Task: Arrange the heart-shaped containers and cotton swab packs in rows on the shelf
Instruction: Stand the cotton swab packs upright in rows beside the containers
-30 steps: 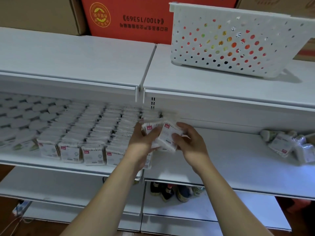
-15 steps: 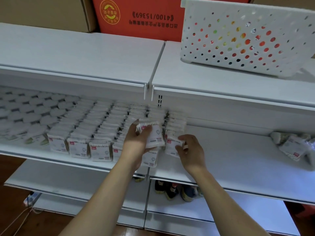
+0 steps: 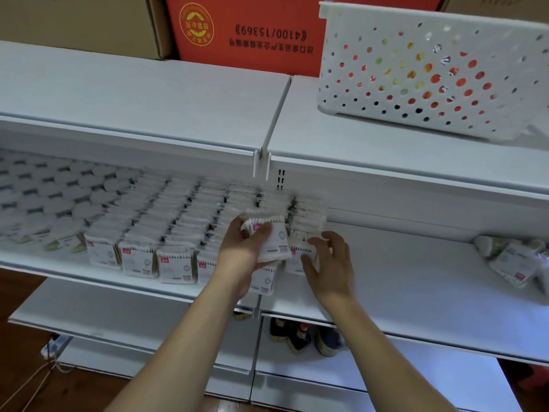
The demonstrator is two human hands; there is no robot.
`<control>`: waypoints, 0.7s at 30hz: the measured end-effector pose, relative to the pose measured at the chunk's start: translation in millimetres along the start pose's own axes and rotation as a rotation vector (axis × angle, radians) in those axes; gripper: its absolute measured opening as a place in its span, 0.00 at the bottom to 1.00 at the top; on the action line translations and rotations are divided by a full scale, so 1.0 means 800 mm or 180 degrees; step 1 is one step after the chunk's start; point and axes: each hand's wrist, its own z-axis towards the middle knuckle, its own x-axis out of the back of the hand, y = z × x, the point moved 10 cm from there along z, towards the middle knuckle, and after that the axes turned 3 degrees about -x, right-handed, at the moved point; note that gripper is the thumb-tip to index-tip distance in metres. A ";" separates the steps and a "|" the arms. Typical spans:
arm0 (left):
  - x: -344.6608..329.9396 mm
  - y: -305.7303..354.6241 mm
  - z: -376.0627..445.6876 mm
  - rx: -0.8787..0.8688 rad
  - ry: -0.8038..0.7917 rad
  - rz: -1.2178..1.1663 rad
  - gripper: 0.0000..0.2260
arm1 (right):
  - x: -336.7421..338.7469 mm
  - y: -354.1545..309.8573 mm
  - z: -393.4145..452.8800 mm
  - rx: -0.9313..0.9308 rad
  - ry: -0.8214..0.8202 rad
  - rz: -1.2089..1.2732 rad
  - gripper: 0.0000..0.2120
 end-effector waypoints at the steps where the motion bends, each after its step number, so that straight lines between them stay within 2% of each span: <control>1: -0.004 0.002 -0.002 0.0005 -0.0016 -0.0001 0.18 | 0.011 -0.004 -0.001 0.0007 0.0122 0.0078 0.15; 3: -0.012 0.005 -0.004 -0.0020 -0.0062 0.0011 0.15 | 0.035 -0.012 -0.004 -0.0194 0.0237 0.0645 0.13; 6: -0.026 0.001 -0.006 0.0014 -0.0130 -0.0030 0.13 | 0.034 -0.030 -0.005 -0.0793 -0.0347 0.1639 0.08; 9: -0.039 -0.006 -0.008 0.0070 -0.0115 -0.0171 0.14 | 0.028 -0.050 -0.007 -0.0842 -0.0734 0.1578 0.07; 13: -0.047 -0.003 -0.015 0.0254 -0.0102 -0.0390 0.13 | 0.040 -0.035 -0.007 -0.1115 -0.0498 0.1815 0.09; 16: -0.045 0.001 -0.016 0.0208 -0.0087 -0.0083 0.11 | 0.044 -0.019 -0.010 -0.1382 -0.0519 0.1800 0.12; 18: -0.040 0.002 -0.017 0.0150 -0.0005 0.0071 0.10 | 0.044 -0.022 -0.010 -0.1284 -0.0744 0.1610 0.14; 19: -0.039 0.002 -0.018 0.0140 0.0007 0.0119 0.09 | 0.044 -0.027 -0.009 -0.1177 -0.0863 0.1576 0.16; 21: -0.039 0.006 -0.020 0.0110 0.0014 0.0132 0.07 | 0.048 -0.039 -0.007 -0.0905 -0.1040 0.1611 0.27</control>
